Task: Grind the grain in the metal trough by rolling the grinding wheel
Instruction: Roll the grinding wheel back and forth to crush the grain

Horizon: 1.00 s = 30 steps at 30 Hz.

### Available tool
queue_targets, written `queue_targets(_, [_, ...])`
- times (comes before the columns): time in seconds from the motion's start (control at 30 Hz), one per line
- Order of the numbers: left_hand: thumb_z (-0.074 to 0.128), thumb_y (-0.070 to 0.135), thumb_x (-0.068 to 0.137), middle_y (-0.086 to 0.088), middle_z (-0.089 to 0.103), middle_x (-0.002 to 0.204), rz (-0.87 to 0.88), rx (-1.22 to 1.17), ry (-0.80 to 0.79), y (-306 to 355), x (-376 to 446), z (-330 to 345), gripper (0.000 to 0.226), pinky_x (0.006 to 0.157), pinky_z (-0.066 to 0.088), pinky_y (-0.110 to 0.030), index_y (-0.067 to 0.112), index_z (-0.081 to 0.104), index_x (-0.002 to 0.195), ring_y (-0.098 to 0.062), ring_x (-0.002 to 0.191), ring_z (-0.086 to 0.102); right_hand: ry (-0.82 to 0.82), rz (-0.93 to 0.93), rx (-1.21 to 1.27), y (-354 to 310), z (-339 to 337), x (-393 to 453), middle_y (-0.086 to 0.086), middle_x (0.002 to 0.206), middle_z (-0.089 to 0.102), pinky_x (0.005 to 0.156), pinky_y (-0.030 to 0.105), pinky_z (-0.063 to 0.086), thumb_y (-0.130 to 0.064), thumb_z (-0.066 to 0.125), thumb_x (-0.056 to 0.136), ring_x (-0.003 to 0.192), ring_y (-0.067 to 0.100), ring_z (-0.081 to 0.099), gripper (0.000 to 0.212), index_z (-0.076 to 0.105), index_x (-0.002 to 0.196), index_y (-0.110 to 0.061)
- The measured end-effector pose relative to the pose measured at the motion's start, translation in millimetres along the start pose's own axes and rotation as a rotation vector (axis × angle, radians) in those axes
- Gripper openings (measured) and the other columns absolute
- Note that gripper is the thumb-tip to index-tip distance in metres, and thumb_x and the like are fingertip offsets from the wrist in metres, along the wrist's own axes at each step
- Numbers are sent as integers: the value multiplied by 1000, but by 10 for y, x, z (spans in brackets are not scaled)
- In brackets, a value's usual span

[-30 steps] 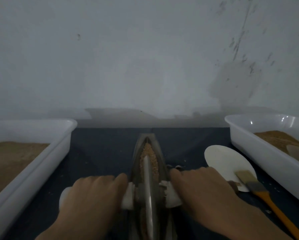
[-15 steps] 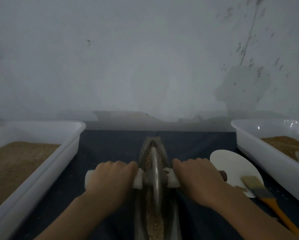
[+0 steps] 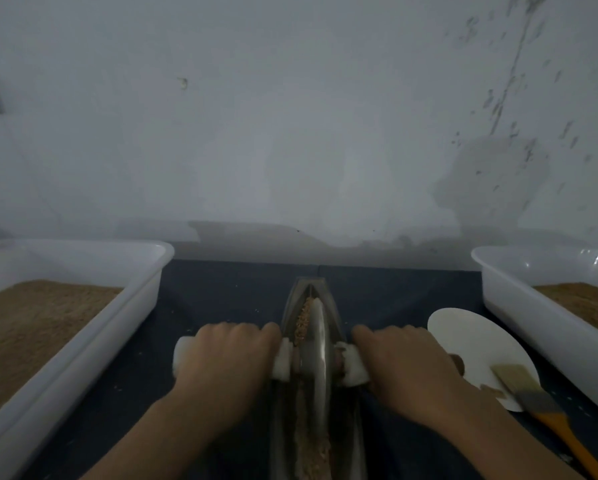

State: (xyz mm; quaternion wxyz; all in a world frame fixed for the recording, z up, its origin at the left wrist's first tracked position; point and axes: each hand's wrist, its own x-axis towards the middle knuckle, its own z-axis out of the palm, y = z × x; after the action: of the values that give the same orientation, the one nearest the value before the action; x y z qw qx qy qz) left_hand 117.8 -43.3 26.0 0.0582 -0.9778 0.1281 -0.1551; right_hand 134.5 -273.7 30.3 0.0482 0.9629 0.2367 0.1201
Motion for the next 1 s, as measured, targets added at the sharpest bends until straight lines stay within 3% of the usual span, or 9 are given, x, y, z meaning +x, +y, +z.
queue_targets(0.2, [61,37,80,11,35,73,-5,3,60,-39,112,22,42,59,28,-31,34,18,78,-12,62,34,87,30,-105,41,52,181,-4,86,62,56,32,27,-32,58,84,72,21,59,32,26,86,-25])
queue_targets(0.33, [60,38,83,11,38,77,7,-51,-86,-1,-68,-118,38,65,31,-31,36,23,83,-13,69,40,20,2,-37,-79,-128,-67,-6,89,61,59,31,31,-31,59,85,70,17,55,24,37,95,-25])
queue_targets(0.4, [59,41,83,12,36,78,22,-58,-161,8,-227,-189,43,66,31,-32,40,16,79,-13,71,39,18,-71,-51,-146,-209,-239,-4,83,62,53,30,27,-33,66,77,64,16,55,30,46,97,-25])
queue_targets(0.5, [57,45,82,14,31,74,25,-43,-200,47,-423,-278,46,66,29,-33,39,13,72,-11,74,39,66,-88,-135,-249,-366,-403,-2,63,58,46,23,4,-36,79,49,51,19,58,46,49,81,-23])
queue_targets(0.6, [55,46,81,12,30,72,16,-15,-157,75,-432,-276,42,66,29,-33,39,14,74,-13,78,48,17,-38,-137,-236,-336,-405,-3,61,57,46,23,5,-36,80,46,50,21,58,49,48,80,-24])
queue_targets(0.67, [55,46,82,11,31,73,40,24,-111,69,-333,-212,42,62,27,-32,38,14,76,-11,72,43,-37,-19,-103,-225,-296,-332,-3,77,62,47,28,21,-37,74,62,63,21,61,41,47,91,-25])
queue_targets(0.73, [56,43,83,11,31,74,37,26,-82,48,-166,-144,43,61,26,-31,37,14,78,-10,68,36,-50,26,-48,-137,-161,-227,-5,92,61,59,31,30,-33,61,81,77,20,60,30,36,95,-29])
queue_targets(0.87, [59,40,82,12,36,72,-20,11,1,2,124,-28,36,63,31,-30,36,23,81,-10,67,42,58,56,-90,-19,7,74,-2,85,62,56,30,29,-23,59,83,67,22,56,30,30,88,-26])
queue_targets(1.0, [57,37,84,10,49,79,-26,47,37,15,195,-44,30,62,33,-31,33,28,83,-14,72,52,92,87,-119,-2,27,204,1,87,63,57,31,30,-16,57,84,72,25,60,26,33,88,-21])
